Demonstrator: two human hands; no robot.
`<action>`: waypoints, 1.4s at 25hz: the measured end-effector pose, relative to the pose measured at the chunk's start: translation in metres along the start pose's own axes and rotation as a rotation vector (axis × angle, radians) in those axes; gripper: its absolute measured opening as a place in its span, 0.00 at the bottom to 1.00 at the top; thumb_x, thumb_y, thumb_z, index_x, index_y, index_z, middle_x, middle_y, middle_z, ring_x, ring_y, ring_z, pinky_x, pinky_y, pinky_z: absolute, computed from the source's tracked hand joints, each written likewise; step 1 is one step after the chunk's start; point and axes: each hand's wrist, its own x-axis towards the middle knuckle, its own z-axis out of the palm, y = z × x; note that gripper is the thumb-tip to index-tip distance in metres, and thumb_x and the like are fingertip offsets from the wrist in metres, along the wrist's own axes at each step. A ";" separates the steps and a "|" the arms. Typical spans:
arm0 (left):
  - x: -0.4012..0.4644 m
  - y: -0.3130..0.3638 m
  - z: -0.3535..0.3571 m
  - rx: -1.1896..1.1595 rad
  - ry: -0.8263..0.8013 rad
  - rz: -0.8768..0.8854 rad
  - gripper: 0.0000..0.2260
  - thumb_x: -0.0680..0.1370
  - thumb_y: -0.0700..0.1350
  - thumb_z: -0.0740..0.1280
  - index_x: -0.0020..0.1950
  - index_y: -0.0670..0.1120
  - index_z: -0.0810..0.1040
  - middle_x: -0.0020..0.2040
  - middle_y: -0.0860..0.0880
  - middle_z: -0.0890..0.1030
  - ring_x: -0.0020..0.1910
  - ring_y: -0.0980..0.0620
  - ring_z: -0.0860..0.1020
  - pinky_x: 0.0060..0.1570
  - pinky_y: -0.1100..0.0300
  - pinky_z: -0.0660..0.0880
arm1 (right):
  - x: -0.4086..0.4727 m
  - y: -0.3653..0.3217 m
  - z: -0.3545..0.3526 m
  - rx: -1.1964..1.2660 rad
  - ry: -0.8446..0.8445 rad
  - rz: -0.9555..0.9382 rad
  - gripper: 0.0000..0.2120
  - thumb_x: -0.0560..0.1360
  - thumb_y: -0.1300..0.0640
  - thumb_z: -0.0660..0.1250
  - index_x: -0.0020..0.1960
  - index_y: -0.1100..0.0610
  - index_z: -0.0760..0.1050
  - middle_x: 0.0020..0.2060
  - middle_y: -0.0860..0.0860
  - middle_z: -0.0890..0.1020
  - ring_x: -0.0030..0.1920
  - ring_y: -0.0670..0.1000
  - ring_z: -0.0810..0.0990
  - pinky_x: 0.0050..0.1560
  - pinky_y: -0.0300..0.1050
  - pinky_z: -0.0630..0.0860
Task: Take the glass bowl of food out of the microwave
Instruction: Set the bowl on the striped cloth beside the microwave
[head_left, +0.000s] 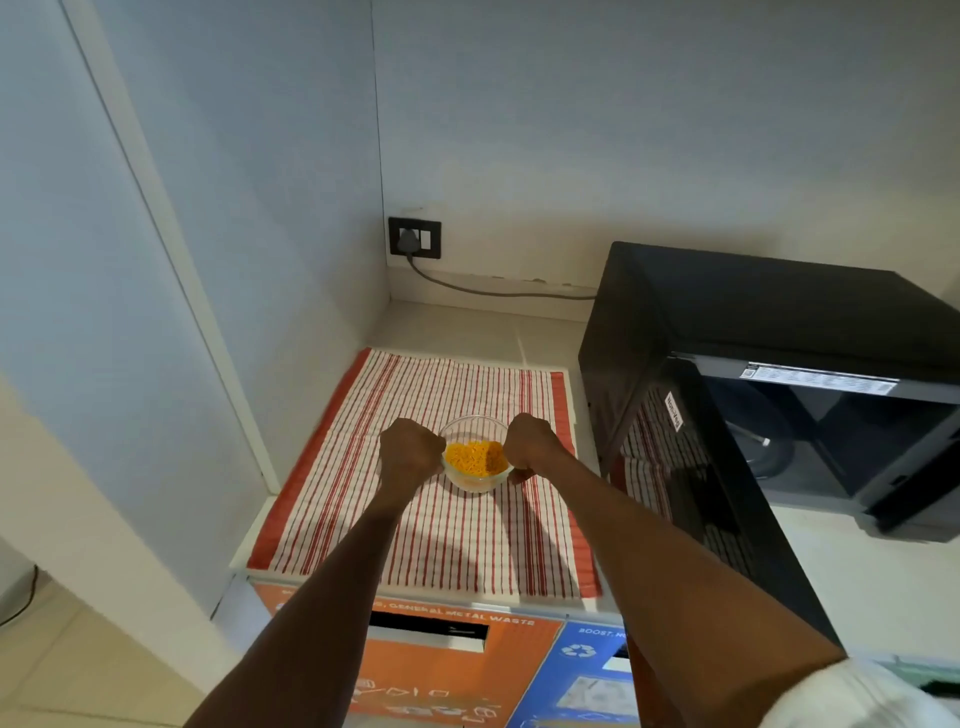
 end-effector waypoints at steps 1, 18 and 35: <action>0.001 -0.005 0.003 0.026 -0.005 0.019 0.17 0.71 0.35 0.68 0.24 0.43 0.70 0.23 0.49 0.72 0.22 0.56 0.67 0.25 0.66 0.62 | 0.004 0.003 0.004 0.004 -0.005 0.008 0.07 0.75 0.65 0.67 0.50 0.63 0.70 0.40 0.58 0.78 0.25 0.53 0.78 0.22 0.42 0.77; 0.016 -0.049 0.017 0.180 -0.093 0.107 0.09 0.76 0.46 0.68 0.43 0.42 0.84 0.42 0.47 0.86 0.41 0.52 0.81 0.44 0.63 0.75 | 0.022 0.017 0.040 -0.092 -0.018 -0.036 0.14 0.75 0.63 0.68 0.59 0.67 0.72 0.54 0.63 0.82 0.49 0.59 0.84 0.31 0.40 0.73; -0.027 0.002 -0.030 -0.091 0.132 0.142 0.21 0.76 0.46 0.69 0.26 0.43 0.67 0.26 0.43 0.70 0.29 0.47 0.67 0.35 0.57 0.62 | -0.039 -0.010 -0.044 -0.119 -0.007 -0.129 0.04 0.77 0.68 0.63 0.46 0.69 0.75 0.44 0.65 0.85 0.21 0.49 0.78 0.29 0.37 0.77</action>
